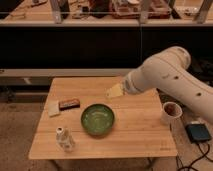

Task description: Place the white sponge in the ceramic bowl

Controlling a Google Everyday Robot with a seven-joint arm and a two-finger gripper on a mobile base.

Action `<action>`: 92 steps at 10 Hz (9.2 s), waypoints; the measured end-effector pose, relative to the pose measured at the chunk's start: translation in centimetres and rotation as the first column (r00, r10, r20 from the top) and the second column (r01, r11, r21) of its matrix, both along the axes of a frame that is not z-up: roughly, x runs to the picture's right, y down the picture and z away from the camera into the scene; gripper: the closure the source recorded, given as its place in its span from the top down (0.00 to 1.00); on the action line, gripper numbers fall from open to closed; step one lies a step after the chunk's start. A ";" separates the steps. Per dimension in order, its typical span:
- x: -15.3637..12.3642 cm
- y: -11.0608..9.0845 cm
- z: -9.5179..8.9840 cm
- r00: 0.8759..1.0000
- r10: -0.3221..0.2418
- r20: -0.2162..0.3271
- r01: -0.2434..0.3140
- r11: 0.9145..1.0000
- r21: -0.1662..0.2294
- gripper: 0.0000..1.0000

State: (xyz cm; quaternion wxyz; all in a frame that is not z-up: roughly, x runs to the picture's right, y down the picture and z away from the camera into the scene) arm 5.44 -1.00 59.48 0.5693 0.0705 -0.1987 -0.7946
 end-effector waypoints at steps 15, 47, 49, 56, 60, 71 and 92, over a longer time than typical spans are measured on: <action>-37.5 -0.8 19.1 0.956 -0.292 0.044 0.295 0.946 -0.132 0.80; -36.8 13.2 27.6 0.994 -0.042 0.102 0.075 0.936 -0.344 0.80; -37.2 13.1 28.2 0.993 -0.046 0.108 0.080 0.937 -0.341 0.80; -38.9 12.6 29.6 0.990 -0.073 0.121 0.109 0.939 -0.327 0.80; -39.3 12.5 30.0 0.990 -0.089 0.111 0.121 0.938 -0.325 0.80; -37.4 12.1 29.9 0.971 -0.237 0.011 0.229 0.923 -0.309 0.27; -10.2 17.2 16.8 0.976 0.125 -0.178 -0.192 0.878 -0.438 0.07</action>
